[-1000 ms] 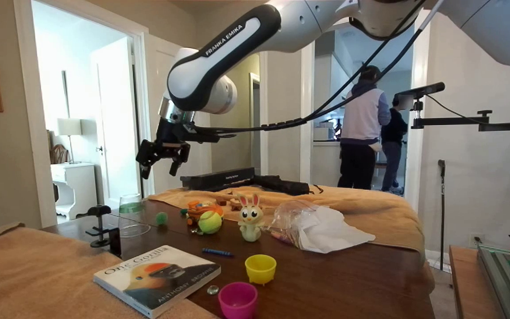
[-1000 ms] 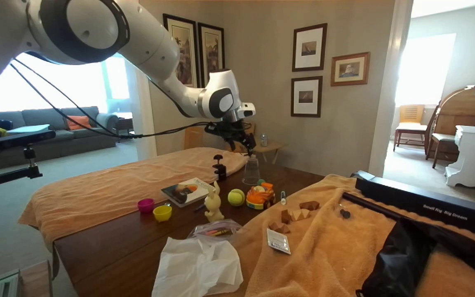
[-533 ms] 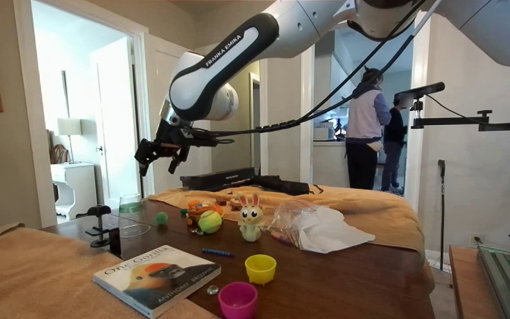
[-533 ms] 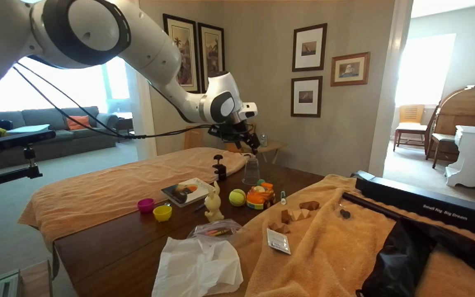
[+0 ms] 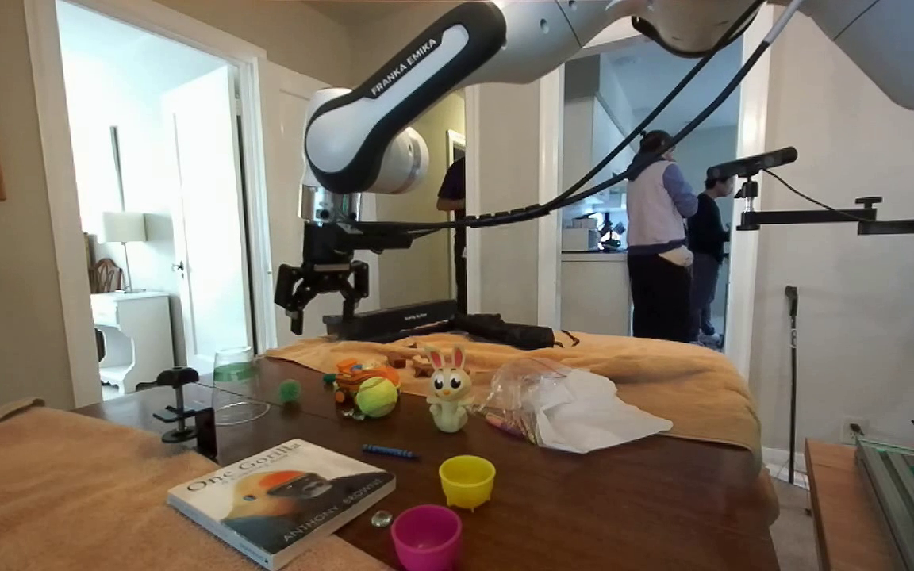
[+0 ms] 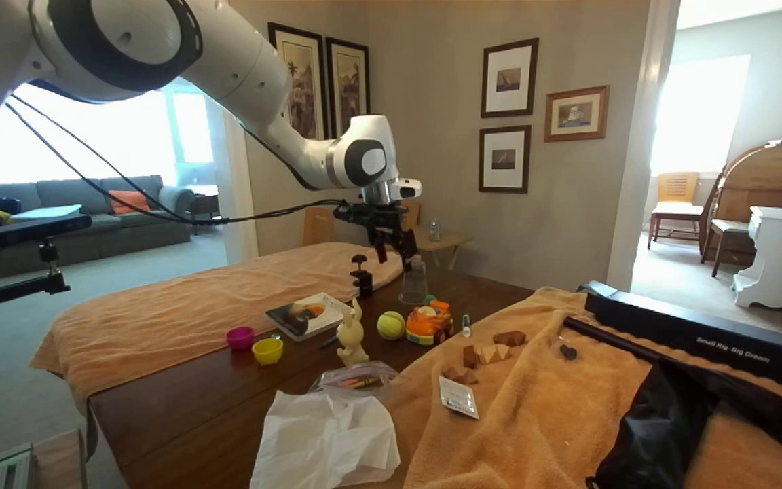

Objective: Move the green ball forward

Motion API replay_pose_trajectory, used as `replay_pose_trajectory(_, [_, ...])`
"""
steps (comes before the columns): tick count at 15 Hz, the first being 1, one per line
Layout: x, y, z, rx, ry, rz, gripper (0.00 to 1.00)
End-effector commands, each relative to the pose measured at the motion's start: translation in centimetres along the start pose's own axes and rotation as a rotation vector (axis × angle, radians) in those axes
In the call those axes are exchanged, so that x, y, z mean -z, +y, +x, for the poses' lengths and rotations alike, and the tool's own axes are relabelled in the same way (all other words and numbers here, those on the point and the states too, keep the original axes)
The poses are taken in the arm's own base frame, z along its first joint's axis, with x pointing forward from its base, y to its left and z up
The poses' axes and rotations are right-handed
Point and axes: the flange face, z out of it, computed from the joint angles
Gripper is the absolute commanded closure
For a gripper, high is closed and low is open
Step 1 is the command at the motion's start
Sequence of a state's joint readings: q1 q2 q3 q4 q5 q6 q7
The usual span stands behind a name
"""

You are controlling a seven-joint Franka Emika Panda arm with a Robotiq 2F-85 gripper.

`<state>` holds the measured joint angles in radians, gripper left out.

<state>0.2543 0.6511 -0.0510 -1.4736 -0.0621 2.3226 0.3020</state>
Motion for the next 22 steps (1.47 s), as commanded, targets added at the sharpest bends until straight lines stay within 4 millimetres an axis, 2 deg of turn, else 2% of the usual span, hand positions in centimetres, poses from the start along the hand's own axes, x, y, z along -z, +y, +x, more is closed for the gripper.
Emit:
replay_pose_trajectory(1, [-0.5,1.3,-1.8,-0.009,-0.111,-0.052,0.00])
replay_pose_trajectory(9, [-4.8,4.1,-3.3,0.010,-0.197,-0.064,0.00])
replay_pose_trajectory(15, [-6.9,4.2,-3.3,0.035,-0.202,-0.033,0.00])
replay_pose_trajectory(22, [-8.2,3.9,-3.8,0.047,-0.230,-0.033,0.00])
